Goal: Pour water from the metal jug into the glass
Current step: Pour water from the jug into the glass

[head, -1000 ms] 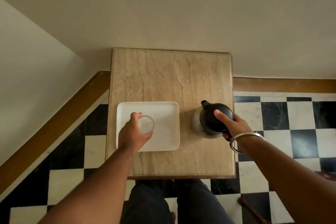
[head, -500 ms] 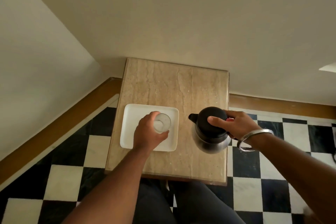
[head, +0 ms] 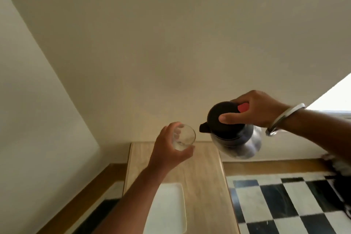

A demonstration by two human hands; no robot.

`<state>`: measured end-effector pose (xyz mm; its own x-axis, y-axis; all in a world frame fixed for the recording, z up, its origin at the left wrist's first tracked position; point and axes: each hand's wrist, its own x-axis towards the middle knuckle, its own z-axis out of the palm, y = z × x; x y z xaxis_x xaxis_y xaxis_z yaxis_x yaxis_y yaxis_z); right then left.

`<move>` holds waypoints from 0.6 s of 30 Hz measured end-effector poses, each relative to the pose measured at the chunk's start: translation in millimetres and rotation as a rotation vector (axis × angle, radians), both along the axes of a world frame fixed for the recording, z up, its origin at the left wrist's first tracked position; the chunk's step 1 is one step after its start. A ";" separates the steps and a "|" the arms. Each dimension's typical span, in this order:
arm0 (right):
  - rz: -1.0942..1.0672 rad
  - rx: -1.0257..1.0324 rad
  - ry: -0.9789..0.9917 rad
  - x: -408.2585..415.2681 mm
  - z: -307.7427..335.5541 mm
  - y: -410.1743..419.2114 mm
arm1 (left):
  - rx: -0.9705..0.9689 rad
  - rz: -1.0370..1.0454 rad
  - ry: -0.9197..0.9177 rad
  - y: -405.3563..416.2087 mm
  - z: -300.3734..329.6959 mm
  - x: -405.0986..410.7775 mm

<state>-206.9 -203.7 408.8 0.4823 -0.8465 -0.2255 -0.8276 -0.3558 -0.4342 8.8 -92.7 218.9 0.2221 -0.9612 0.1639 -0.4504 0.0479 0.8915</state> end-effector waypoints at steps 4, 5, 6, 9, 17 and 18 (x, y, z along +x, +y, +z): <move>0.032 -0.131 0.046 18.1 69.1 -0.6 | -0.055 -0.067 0.016 -15.2 45.2 1.1; 0.035 -0.152 0.066 23.6 85.4 -0.1 | -0.065 -0.077 0.025 -18.0 56.1 0.5; 0.037 -0.159 0.089 29.4 99.9 0.8 | -0.075 -0.087 0.031 -19.4 65.4 -1.0; 0.033 -0.188 0.177 41.3 133.4 3.4 | -0.121 -0.102 0.051 -20.4 91.6 -4.2; 0.143 -0.272 0.339 53.0 182.3 20.0 | -0.160 -0.094 0.070 -15.7 139.3 -14.4; 0.151 -0.284 0.355 52.4 186.5 22.8 | -0.163 -0.094 0.068 -14.5 145.6 -17.3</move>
